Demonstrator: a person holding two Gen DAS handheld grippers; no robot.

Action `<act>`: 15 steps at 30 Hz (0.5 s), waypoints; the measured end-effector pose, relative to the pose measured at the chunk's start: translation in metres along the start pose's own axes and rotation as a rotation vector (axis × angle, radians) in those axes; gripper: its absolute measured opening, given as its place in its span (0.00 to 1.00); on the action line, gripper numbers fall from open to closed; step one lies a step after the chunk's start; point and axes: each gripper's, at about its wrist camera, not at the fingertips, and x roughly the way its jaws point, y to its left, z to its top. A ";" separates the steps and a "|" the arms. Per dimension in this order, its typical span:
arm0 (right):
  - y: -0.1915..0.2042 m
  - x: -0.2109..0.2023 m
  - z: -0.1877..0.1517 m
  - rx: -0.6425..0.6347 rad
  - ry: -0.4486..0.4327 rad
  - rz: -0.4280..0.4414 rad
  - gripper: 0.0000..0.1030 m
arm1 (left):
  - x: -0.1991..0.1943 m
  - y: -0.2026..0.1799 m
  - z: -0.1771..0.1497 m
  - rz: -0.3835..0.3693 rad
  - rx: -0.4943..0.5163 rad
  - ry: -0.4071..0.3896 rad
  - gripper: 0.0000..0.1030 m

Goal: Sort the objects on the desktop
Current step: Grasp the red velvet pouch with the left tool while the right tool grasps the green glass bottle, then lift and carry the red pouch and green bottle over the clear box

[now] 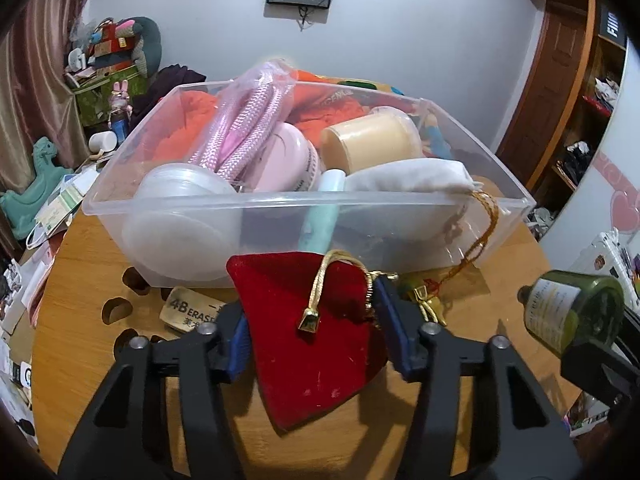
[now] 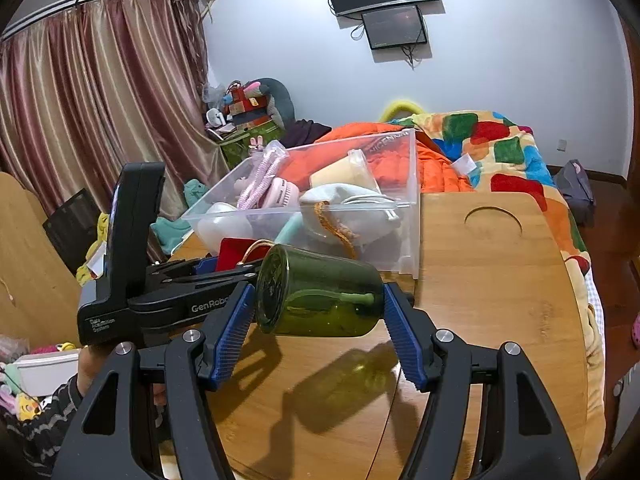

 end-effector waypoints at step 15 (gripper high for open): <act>-0.002 0.003 0.004 0.019 -0.009 -0.006 0.60 | -0.044 0.001 -0.006 -0.077 0.039 -0.083 0.12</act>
